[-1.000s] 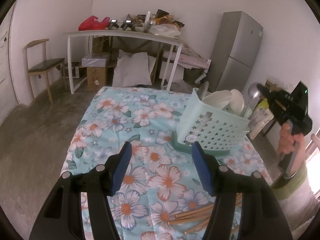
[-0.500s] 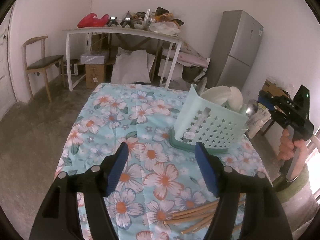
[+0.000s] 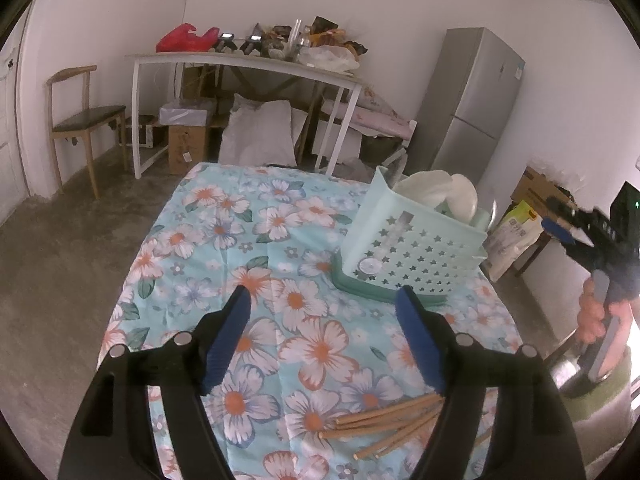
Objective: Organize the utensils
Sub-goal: 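Move the left gripper to the wooden chopsticks and grasp one chopstick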
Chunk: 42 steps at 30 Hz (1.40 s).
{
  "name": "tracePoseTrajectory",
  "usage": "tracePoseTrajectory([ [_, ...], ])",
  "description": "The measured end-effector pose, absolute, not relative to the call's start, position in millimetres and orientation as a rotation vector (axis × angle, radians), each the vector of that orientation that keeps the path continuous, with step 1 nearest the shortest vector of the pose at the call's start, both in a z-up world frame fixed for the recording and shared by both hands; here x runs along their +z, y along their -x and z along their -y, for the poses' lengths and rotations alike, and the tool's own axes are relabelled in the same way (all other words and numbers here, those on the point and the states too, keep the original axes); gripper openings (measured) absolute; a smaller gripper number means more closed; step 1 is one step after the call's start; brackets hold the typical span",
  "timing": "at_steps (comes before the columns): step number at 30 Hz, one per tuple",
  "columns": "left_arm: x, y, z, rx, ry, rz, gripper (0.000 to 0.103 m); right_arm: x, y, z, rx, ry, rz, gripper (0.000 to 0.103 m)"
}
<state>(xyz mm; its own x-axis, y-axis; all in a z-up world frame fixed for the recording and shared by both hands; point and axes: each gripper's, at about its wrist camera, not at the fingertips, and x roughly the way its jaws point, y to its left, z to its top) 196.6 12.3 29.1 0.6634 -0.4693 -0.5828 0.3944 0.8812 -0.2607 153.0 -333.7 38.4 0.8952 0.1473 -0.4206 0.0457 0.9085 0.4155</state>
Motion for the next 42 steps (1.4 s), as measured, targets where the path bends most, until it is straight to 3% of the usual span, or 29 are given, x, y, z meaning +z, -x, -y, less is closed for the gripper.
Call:
tracePoseTrajectory([
  [7,20.9,-182.6,-15.7,-0.52,0.114,-0.7,0.075,8.8,-132.2,300.8,-0.044,-0.293,-0.67,0.083],
  [19,-14.9,-135.0,12.3,-0.672,-0.008,-0.775,0.076,-56.3,-97.6,270.9,-0.087,-0.362,-0.942,0.085],
  [32,-49.1,-68.7,97.2,-0.919,-0.371,-0.788,0.076,-101.7,-99.1,289.6,-0.097,-0.541,-1.065,0.085],
  [38,-54.6,-63.2,116.6,-0.945,-0.431,-0.776,0.076,-103.9,-97.5,293.5,-0.042,-0.573,-1.041,0.095],
  [42,-58.3,-61.0,125.9,-0.965,-0.468,-0.765,0.076,-104.9,-95.1,295.0,-0.026,-0.588,-1.018,0.095],
])
